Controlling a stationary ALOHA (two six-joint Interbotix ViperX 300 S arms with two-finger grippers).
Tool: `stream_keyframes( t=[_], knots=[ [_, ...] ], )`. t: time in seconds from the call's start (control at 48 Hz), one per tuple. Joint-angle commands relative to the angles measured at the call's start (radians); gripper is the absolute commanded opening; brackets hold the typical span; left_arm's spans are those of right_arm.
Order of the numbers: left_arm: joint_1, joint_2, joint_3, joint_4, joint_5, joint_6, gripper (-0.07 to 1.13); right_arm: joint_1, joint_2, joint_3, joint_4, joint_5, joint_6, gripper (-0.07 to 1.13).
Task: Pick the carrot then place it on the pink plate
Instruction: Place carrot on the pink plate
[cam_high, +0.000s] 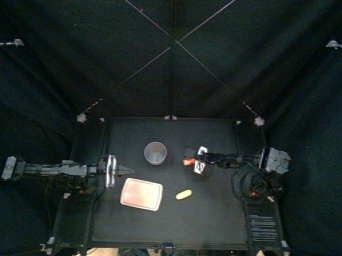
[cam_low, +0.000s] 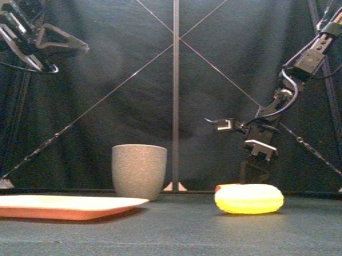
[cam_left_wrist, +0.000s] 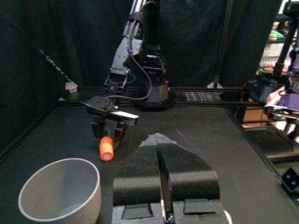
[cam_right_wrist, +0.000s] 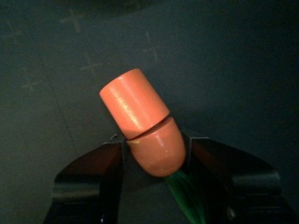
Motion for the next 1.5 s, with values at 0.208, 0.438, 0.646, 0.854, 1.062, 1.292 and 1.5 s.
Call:
stream_keyframes(
  t=[0.208,0.438,0.646,0.854,1.062,1.292,1.5],
  knots=[
    [0.0,0.002,-0.017,0.0,-0.005,0.002,-0.03,0.015,-0.021,-0.061,0.011,0.005,0.005,0.48],
    [0.0,0.002,-0.017,0.002,-0.005,0.002,-0.03,0.126,-0.049,-0.178,0.035,0.072,0.009,0.48],
    [0.0,0.002,-0.017,0.0,-0.005,0.002,-0.03,0.258,-0.044,-0.318,0.061,0.104,0.012,0.48],
    [0.0,0.002,-0.021,0.002,-0.005,0.002,-0.03,0.364,0.011,-0.43,0.106,0.087,0.005,0.48],
    [0.002,-0.006,-0.025,0.002,-0.005,0.003,-0.03,0.431,0.129,-0.549,0.1,0.037,0.008,0.48],
    [0.003,-0.028,-0.021,0.002,-0.005,0.003,-0.03,0.451,0.253,-0.673,0.089,0.029,0.0,0.48],
    [0.003,-0.035,-0.017,0.002,-0.005,0.002,-0.03,0.48,0.331,-0.749,0.097,-0.028,0.003,0.51]
  ],
)
